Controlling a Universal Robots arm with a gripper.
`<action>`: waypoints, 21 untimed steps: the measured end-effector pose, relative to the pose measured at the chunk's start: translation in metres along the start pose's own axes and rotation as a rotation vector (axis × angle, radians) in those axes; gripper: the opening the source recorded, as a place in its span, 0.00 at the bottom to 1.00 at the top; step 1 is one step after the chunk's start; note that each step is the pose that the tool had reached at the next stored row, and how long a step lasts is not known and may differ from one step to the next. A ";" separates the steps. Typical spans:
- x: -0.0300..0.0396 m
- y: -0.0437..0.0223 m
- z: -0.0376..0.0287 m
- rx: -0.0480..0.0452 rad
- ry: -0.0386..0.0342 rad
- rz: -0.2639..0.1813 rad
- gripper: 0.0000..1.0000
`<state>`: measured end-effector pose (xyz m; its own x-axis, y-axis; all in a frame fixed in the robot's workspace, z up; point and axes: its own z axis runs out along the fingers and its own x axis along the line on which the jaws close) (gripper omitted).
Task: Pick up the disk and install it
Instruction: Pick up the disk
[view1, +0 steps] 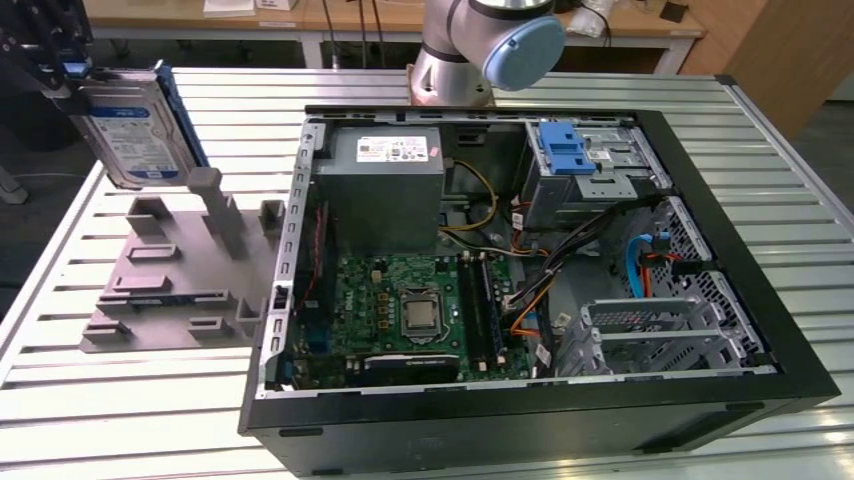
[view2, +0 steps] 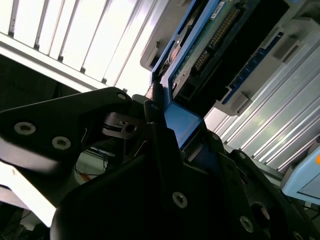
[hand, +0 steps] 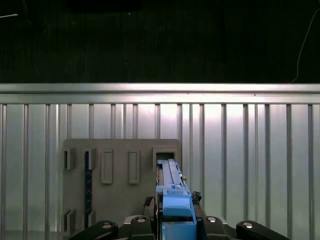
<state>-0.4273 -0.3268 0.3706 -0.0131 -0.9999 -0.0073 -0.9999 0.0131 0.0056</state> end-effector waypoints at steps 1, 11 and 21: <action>0.0000 0.0000 -0.0013 0.0001 0.0000 0.000 0.37; -0.0001 0.0001 -0.0094 0.0003 -0.0002 0.000 0.37; -0.0001 0.0000 -0.0098 0.0000 0.0000 0.000 0.37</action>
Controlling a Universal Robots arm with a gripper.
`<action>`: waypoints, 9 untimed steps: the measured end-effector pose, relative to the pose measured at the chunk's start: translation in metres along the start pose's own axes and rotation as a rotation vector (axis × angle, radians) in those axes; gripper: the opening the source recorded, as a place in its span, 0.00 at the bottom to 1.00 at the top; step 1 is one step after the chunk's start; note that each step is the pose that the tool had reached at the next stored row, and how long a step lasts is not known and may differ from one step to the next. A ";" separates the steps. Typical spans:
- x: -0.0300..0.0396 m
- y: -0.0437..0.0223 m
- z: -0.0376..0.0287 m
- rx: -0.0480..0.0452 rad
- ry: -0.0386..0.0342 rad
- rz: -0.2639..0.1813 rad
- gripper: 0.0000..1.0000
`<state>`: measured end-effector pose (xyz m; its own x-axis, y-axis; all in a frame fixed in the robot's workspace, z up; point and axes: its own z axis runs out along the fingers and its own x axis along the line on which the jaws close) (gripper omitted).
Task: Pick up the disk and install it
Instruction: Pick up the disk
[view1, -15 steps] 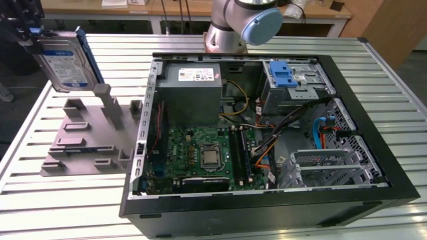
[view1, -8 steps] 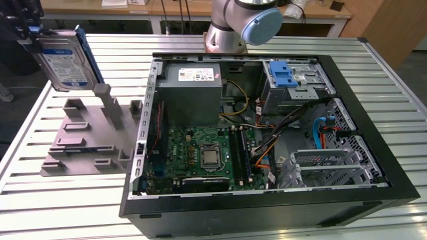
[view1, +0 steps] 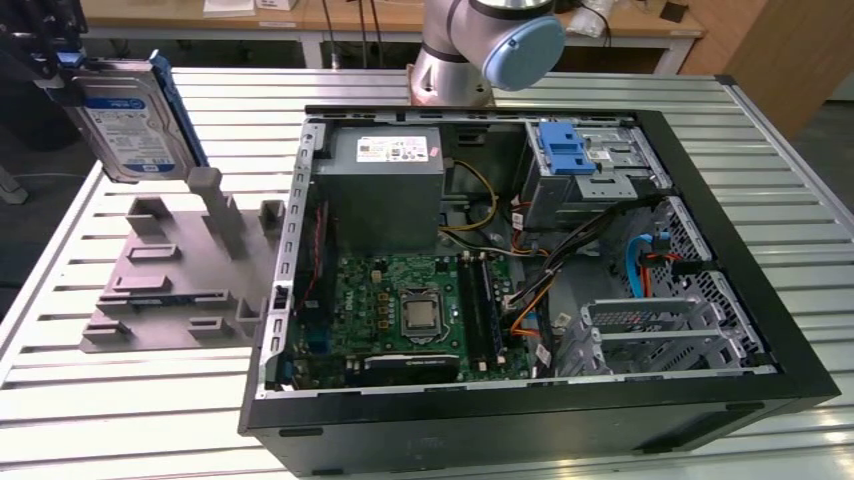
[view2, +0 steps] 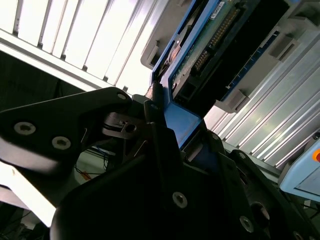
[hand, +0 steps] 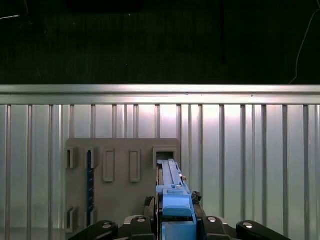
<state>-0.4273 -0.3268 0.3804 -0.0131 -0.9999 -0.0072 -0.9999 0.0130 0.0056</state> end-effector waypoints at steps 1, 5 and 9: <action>0.0000 0.0000 0.0000 0.0000 0.0000 0.000 0.37; 0.0001 0.0000 -0.0003 0.0017 0.0001 0.000 0.37; 0.0000 0.0001 -0.0011 0.0093 -0.0001 0.000 0.37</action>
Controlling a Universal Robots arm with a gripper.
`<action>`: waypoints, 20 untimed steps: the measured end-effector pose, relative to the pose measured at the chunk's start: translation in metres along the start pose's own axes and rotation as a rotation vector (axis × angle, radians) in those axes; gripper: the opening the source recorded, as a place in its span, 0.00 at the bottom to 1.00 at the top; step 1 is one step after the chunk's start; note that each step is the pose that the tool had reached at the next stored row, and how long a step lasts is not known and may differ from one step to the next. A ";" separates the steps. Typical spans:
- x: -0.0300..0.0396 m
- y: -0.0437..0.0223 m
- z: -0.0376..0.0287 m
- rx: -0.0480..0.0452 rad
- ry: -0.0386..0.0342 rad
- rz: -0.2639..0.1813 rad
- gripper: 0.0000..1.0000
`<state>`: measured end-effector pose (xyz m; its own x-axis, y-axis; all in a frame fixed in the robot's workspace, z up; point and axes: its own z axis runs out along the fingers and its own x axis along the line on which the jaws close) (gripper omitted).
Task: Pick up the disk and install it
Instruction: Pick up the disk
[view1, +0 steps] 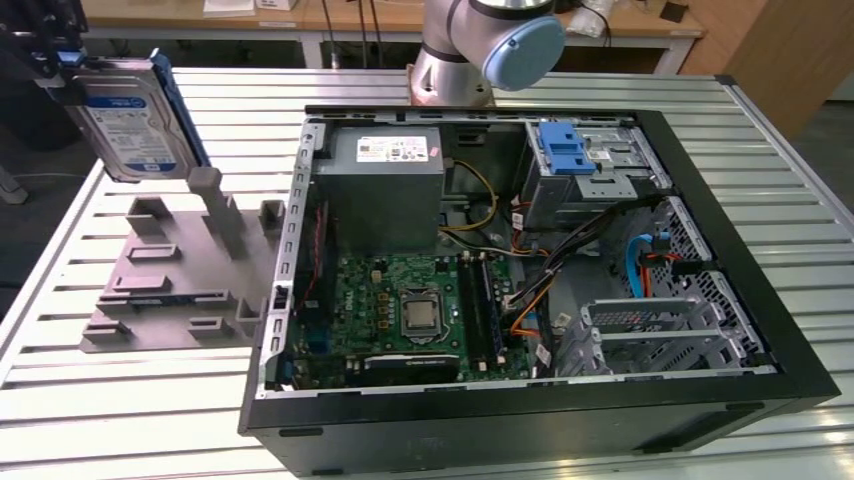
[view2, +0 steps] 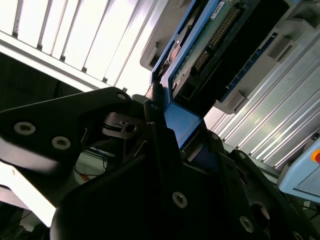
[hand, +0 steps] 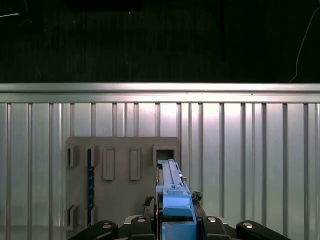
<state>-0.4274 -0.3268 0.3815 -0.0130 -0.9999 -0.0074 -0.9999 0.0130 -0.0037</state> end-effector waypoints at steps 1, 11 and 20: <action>0.0000 0.0000 -0.0009 0.0010 -0.0001 0.000 0.37; -0.0001 0.0000 -0.0121 0.0076 -0.0003 0.000 0.37; -0.0001 0.0000 -0.0122 0.0093 -0.0002 0.000 0.37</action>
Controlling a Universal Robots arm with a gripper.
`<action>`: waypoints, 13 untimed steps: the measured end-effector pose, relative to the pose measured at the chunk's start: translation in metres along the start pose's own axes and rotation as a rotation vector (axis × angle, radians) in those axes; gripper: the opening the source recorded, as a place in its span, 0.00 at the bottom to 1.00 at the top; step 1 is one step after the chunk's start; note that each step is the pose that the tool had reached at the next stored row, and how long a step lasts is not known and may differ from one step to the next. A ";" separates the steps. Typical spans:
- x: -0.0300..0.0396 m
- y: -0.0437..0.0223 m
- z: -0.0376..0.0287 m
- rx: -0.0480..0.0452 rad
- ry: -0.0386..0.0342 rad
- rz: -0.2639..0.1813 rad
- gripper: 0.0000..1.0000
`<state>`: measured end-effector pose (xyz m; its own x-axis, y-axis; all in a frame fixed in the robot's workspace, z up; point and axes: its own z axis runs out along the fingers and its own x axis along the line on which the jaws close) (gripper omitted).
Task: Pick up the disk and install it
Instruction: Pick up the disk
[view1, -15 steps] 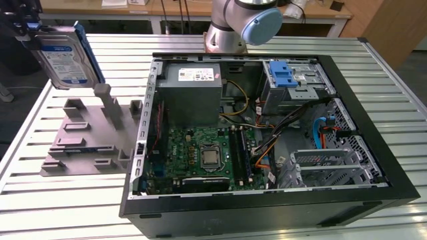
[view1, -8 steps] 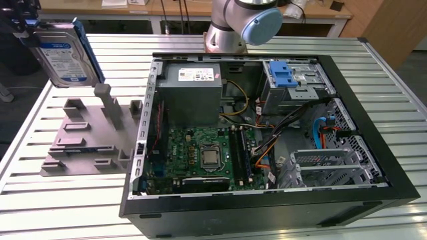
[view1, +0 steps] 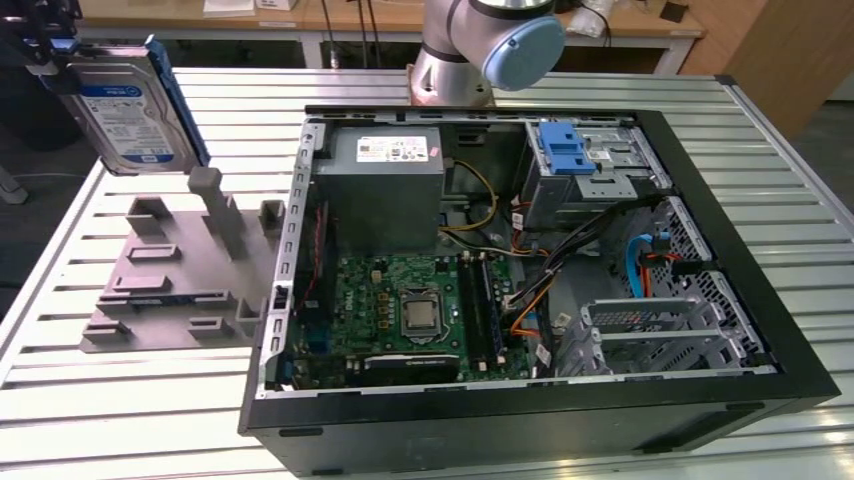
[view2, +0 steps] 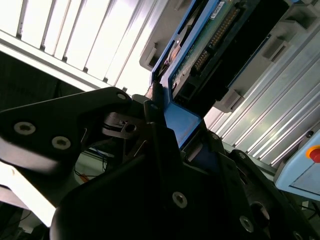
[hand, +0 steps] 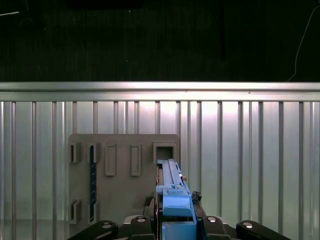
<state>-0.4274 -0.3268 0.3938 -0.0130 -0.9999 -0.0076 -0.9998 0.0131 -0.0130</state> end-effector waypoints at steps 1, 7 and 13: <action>0.0000 0.0000 0.0000 0.0001 0.0000 0.000 0.37; 0.0000 0.0000 0.0000 0.0006 0.0000 0.000 0.37; 0.0000 0.0000 0.0000 0.0022 0.0000 0.000 0.37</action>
<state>-0.4274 -0.3268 0.3938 -0.0129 -0.9999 -0.0076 -0.9998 0.0130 -0.0152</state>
